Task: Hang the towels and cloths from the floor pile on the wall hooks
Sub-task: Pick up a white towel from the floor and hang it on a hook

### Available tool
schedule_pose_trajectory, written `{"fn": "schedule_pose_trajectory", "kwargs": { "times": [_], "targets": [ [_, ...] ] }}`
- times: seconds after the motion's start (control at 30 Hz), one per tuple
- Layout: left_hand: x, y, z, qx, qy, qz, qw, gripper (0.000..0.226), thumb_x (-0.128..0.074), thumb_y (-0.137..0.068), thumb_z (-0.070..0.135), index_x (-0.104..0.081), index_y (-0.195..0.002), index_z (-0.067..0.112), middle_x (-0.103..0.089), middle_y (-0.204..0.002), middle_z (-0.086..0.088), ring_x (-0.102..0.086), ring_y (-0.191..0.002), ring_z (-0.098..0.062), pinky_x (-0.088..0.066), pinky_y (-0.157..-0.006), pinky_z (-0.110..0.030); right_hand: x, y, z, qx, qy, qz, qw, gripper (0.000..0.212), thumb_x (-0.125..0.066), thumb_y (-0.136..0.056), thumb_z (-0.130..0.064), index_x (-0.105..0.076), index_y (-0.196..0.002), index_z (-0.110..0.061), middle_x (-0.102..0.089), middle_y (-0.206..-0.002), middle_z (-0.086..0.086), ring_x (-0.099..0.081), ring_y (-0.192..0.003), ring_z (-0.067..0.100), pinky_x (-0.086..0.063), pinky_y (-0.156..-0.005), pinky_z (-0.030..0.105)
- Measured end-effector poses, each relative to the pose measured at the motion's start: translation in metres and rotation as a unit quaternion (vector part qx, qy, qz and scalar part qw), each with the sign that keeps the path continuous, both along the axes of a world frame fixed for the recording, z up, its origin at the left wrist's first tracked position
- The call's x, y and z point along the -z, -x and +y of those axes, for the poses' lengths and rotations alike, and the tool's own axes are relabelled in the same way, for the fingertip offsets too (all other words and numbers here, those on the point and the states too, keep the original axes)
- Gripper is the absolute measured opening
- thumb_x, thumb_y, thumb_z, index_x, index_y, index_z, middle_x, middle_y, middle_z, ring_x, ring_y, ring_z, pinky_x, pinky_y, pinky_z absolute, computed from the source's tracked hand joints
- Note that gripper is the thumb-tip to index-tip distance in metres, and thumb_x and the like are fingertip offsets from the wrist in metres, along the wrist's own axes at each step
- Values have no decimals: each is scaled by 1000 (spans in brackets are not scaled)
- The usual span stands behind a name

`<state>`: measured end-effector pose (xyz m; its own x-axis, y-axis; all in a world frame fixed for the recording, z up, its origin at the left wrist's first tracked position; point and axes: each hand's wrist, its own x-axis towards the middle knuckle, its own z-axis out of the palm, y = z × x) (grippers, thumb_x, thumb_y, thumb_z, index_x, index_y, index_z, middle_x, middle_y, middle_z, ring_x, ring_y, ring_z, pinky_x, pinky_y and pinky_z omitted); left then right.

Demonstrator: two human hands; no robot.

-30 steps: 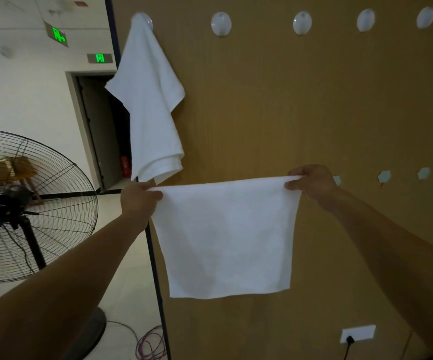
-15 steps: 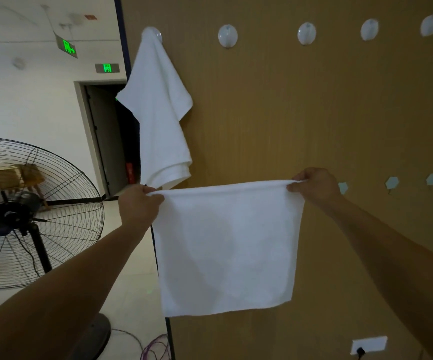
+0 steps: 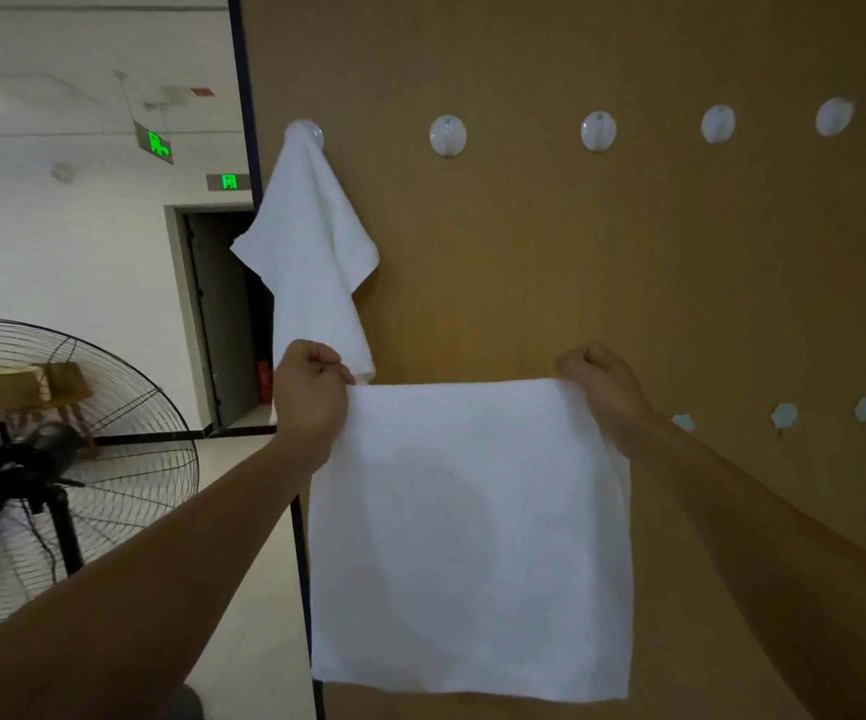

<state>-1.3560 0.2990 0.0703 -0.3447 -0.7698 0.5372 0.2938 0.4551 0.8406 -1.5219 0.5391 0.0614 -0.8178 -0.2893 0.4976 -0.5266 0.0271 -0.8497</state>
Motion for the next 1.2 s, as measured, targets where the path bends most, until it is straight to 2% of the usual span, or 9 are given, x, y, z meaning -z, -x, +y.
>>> {"fn": "schedule_pose_trajectory", "kwargs": {
  "times": [0.13, 0.23, 0.33, 0.47, 0.57, 0.7, 0.77, 0.9, 1.2],
  "targets": [
    [-22, 5, 6, 76, 144, -119, 979, 11, -54, -91, 31, -61, -95, 24, -62, -87, 7, -57, -76, -6, -38, -65, -19, -18, 4, 12, -71, -123, 61, 988, 39, -89, -57, -48, -69, -89, -37, -61, -89, -17, -60, -72, -6, -42, -60, 11],
    [-39, 8, 11, 200, 246, -298, 900, 37, -67, -70, 68, -71, -90, 38, -68, -87, 18, -62, -79, 4, -41, -65, -8, -28, 13, 11, -83, -116, 77, 987, 27, -86, -66, -36, -73, -77, -16, -67, -74, -11, -60, -60, 0, -45, -57, 17],
    [-54, 21, 16, 189, 320, -390, 842, 49, -69, -69, 66, -69, -66, 18, -58, -58, 9, -53, -54, -1, -36, -54, -10, -39, 19, 5, -57, -106, 134, 984, 28, -79, -78, -28, -65, -76, -5, -60, -72, -2, -53, -64, 10, -39, -57, 24],
    [-73, 37, 20, 122, 293, -320, 893, 49, -57, -86, 58, -66, -62, 16, -60, -58, 1, -57, -54, -6, -43, -54, -17, -59, 24, -11, 6, -134, 220, 966, 20, -62, -90, -25, -54, -86, -8, -57, -90, 5, -53, -80, 19, -41, -69, 33],
    [-89, 50, 27, 33, 362, -257, 895, 45, -41, -97, 48, -46, -63, 20, -49, -60, 6, -47, -57, -10, -32, -55, -24, -81, 26, -24, 17, -124, 243, 962, 13, -53, -93, -24, -48, -91, -13, -54, -85, -1, -50, -75, 16, -38, -61, 29],
    [-117, 72, 23, -54, 412, -190, 890, 33, -32, -103, 37, -47, -83, 16, -48, -71, 7, -49, -71, -16, -34, -66, -30, -118, 36, -36, -36, -78, 216, 973, 21, -63, -89, -35, -61, -104, -21, -62, -103, -12, -60, -94, 7, -43, -75, 20],
    [-132, 84, 18, -76, 419, -157, 891, 30, -30, -103, 36, -46, -87, 16, -45, -70, 10, -46, -70, -14, -33, -68, -29, -138, 39, -39, -69, -71, 183, 978, 37, -72, -79, -48, -67, -98, -16, -69, -93, -10, -65, -83, 4, -48, -69, 18],
    [-167, 105, 6, -62, 424, -110, 897, 31, -38, -98, 43, -42, -75, 23, -48, -71, 11, -45, -63, -5, -28, -54, -25, -175, 48, -54, -55, -13, 186, 981, 33, -76, -78, -41, -61, -74, -12, -59, -67, -9, -54, -58, 2, -42, -55, 19],
    [-234, 150, -29, -84, 402, -39, 911, 32, -47, -94, 45, -52, -73, 22, -52, -70, 10, -49, -67, -13, -29, -57, -29, -238, 69, -99, 97, 28, 266, 959, 20, -66, -83, -39, -68, -90, -20, -69, -92, 0, -65, -88, 19, -54, -84, 44]
  ]
}}
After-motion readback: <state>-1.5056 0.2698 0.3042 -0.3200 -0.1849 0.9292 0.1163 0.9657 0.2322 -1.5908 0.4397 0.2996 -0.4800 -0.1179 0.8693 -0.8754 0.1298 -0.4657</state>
